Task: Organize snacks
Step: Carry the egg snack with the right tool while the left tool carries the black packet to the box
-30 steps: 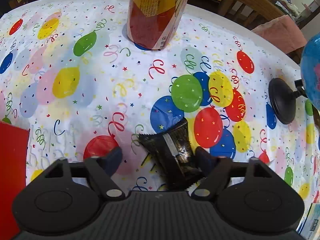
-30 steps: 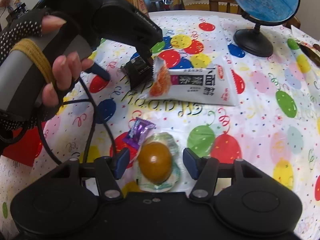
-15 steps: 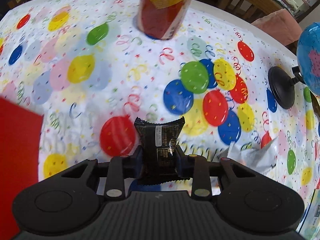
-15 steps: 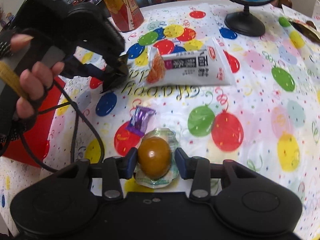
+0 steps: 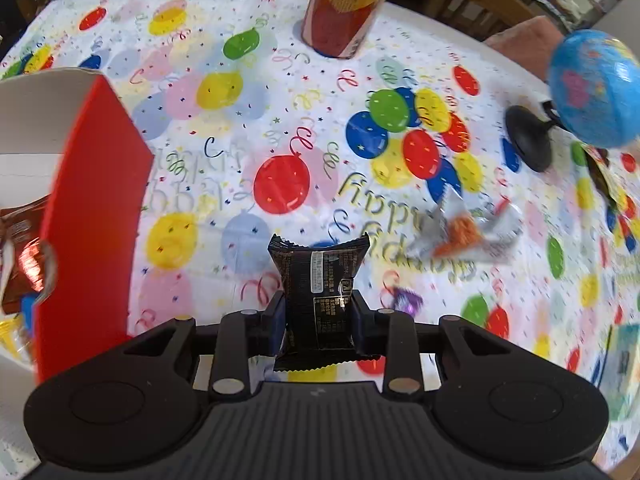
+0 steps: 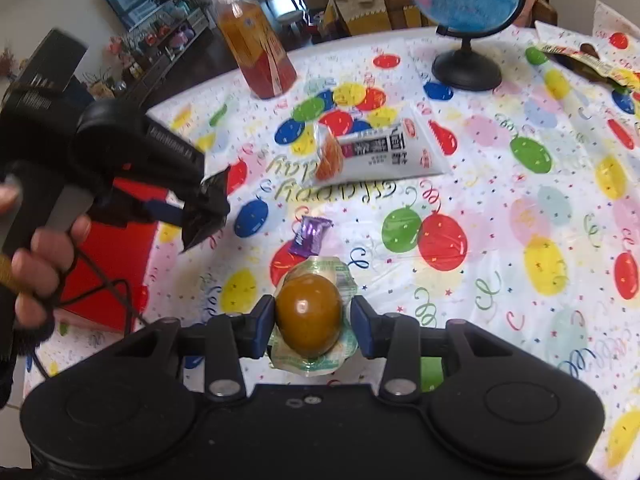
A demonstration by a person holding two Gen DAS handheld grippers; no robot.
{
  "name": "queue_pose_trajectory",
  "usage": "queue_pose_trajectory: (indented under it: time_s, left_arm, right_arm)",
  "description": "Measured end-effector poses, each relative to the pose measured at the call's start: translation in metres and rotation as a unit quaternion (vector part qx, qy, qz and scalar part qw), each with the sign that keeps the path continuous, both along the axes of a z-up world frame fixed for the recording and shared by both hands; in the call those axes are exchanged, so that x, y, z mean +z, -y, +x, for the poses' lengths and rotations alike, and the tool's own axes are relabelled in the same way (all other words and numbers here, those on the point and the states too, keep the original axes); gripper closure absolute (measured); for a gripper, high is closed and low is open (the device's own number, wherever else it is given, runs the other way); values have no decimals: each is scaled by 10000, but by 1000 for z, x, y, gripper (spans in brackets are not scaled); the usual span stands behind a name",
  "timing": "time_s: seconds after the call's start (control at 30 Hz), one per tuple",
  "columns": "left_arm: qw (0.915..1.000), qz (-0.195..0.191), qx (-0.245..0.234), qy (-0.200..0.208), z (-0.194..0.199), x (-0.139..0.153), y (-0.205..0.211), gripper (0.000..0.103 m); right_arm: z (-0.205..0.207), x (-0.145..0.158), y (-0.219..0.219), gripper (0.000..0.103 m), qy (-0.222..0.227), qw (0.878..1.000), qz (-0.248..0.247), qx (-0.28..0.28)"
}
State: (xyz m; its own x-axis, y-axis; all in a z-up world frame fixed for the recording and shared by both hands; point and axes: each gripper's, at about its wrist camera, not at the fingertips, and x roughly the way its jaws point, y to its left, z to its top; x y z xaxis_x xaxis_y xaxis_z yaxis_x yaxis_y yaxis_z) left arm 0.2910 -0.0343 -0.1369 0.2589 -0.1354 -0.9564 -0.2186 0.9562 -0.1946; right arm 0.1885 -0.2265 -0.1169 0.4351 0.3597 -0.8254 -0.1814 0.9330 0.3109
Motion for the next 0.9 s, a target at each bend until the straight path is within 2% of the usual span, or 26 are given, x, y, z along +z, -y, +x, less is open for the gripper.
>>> queue_pose_trajectory:
  time_s: [0.27, 0.37, 0.5, 0.9]
  left_arm:
    - [9992, 153, -263, 268, -44, 43, -7, 72]
    - [9989, 90, -311, 351, -58, 56, -16, 72]
    - [9986, -12, -280, 456, -75, 70, -34, 72]
    - [9961, 166, -114, 856, -112, 109, -109, 72]
  right_arm:
    - [-25, 39, -6, 64, 329, 9994, 26, 38]
    - [-34, 52, -11, 64, 485, 9988, 21, 53]
    - [-44, 67, -24, 64, 637, 9979, 15, 142]
    - [-59, 99, -93, 64, 961, 9937, 0, 583]
